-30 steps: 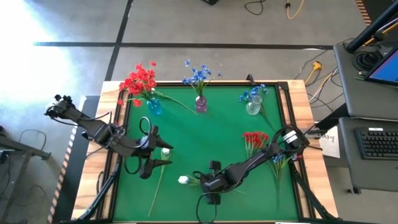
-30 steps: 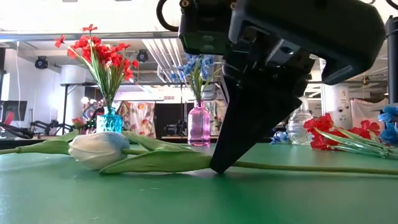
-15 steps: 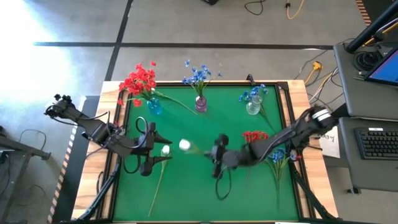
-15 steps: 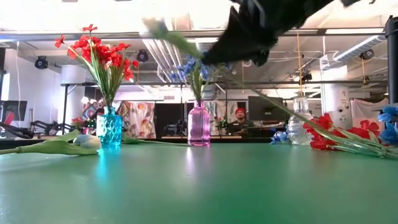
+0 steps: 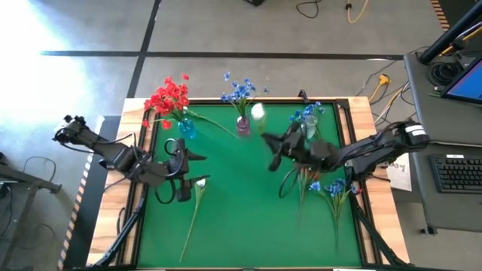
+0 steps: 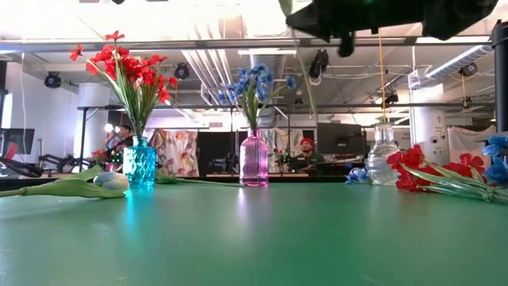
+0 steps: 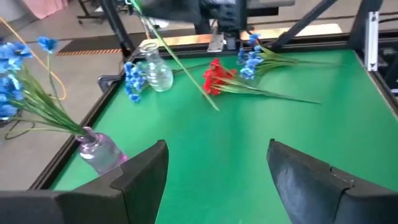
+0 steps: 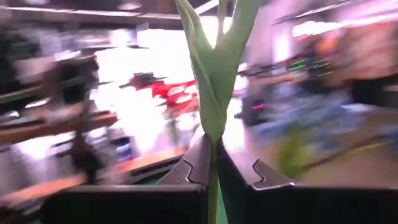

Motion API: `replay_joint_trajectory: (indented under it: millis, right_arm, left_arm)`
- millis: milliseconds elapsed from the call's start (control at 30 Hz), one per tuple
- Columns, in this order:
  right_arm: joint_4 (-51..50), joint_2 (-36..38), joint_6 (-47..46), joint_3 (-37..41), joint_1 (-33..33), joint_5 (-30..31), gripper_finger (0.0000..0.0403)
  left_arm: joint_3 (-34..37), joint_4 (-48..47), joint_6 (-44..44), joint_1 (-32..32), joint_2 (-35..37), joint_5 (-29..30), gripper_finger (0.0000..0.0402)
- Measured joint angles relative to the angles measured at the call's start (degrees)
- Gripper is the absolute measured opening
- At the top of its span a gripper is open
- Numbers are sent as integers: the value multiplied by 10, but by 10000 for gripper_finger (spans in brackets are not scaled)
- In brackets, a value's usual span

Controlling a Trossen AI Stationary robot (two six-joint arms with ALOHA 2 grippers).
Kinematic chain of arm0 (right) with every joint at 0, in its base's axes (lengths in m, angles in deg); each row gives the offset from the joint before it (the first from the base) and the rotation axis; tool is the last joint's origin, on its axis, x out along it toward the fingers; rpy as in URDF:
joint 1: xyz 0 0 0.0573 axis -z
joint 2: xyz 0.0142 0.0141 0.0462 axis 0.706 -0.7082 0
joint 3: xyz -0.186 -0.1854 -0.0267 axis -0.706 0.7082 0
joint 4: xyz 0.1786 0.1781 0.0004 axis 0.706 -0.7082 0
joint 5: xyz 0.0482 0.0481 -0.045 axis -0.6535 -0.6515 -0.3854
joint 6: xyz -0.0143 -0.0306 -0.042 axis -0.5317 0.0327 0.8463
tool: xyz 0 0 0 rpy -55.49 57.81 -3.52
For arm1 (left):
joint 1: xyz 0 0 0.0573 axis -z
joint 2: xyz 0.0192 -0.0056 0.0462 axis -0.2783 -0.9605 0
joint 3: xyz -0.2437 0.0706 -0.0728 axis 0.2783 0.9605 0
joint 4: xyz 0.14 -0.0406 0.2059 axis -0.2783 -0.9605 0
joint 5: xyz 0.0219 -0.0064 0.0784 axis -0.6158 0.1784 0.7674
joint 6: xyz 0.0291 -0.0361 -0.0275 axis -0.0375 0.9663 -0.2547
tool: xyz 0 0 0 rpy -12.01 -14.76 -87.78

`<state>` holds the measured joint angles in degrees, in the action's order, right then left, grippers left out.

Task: Sort flowers into vase by color
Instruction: Put the right white flower into the transparent vase

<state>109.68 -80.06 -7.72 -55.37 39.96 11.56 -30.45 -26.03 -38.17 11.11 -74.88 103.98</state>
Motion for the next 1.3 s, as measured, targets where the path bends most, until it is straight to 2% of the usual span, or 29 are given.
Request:
replay_joint_trajectory:
  millis: [67,200,367,467,533,633,700,833,1033,1300]
  right_arm:
    - [19,13,23,6,14,49,12]
    - [96,44,91,17,41,101,12]
    - [211,84,196,53,83,159,12]
    - [261,112,259,76,111,218,12]
    - [272,132,286,89,130,253,12]
    - [272,165,305,96,146,262,12]
    - [273,186,341,95,149,269,12]
    - [272,209,418,95,153,323,12]
    - [270,201,410,111,172,308,12]
    - [270,165,372,132,227,277,12]
  left_arm:
    - [0,0,-13,-12,0,-20,257]
    - [14,12,-32,-35,0,-74,251]
    - [34,12,-36,-58,0,-80,239]
    - [36,13,-35,-65,0,-80,233]
    - [37,14,-35,-67,1,-80,230]
    - [37,14,-38,-73,4,-79,226]
    - [37,14,-38,-79,6,-79,225]
    - [37,14,-38,-92,6,-79,223]
    - [37,17,-38,-113,5,-64,223]
    - [37,17,-34,-117,5,-62,223]
